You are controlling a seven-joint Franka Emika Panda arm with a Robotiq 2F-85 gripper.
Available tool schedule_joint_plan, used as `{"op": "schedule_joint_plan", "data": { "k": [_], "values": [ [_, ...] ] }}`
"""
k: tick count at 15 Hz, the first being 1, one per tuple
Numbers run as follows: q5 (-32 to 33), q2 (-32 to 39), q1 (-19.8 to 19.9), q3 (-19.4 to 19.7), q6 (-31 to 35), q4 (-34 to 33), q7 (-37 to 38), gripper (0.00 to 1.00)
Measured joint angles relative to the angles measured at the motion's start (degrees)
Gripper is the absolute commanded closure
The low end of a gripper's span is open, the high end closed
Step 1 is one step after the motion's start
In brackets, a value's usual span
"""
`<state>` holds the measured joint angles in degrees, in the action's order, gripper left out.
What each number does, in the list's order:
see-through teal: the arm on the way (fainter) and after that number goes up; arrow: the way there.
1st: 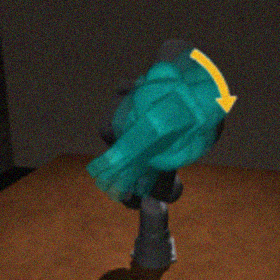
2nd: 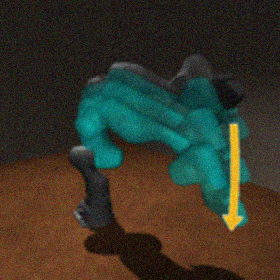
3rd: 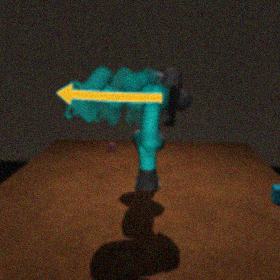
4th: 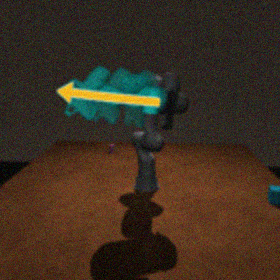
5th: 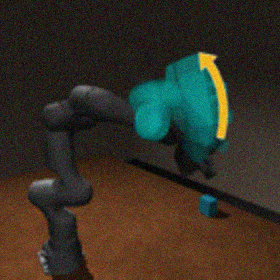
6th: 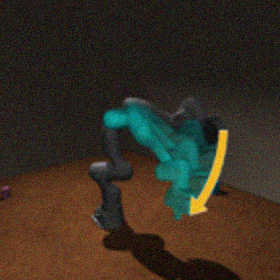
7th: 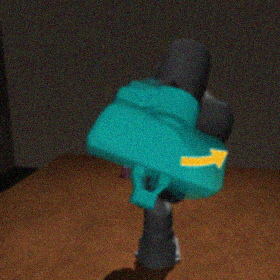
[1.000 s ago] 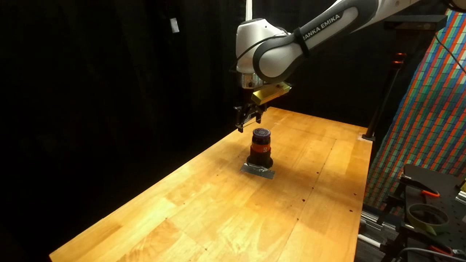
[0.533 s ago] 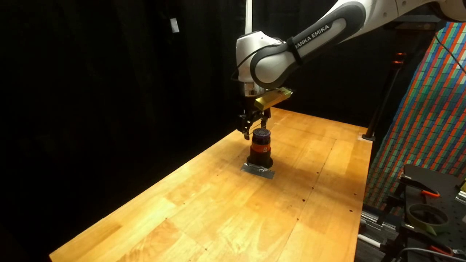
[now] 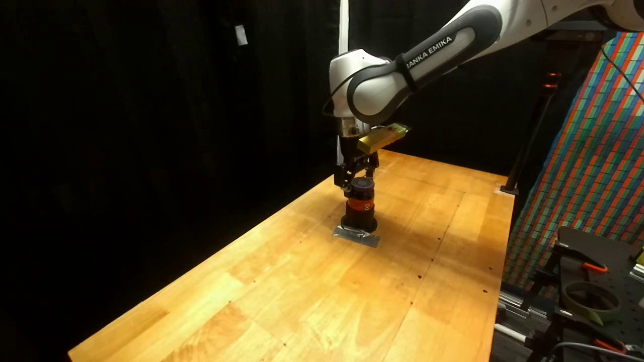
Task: Place the rubber band on the brown cup
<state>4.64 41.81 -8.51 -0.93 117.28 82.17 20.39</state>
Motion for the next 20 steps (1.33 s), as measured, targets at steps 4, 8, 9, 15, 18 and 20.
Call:
{"op": "schedule_joint_plan", "data": {
  "k": [4,8,9,15,18,20],
  "values": [
    [-2.22,-1.85,0.4,-0.03,0.14,2.81,-2.06,0.0],
    [-2.93,-5.09,0.39,-0.36,0.14,7.49,-2.95,0.0],
    [-2.97,-5.84,0.4,-0.42,0.14,8.77,-3.13,0.0],
    [-3.04,-9.07,0.21,-0.63,4.17,15.36,-3.29,0.51],
    [-3.04,-11.76,-0.04,-0.63,10.67,20.45,-2.75,0.73],
    [-3.04,-14.02,-0.23,-0.63,15.65,24.85,-2.13,0.89]
  ]
}}
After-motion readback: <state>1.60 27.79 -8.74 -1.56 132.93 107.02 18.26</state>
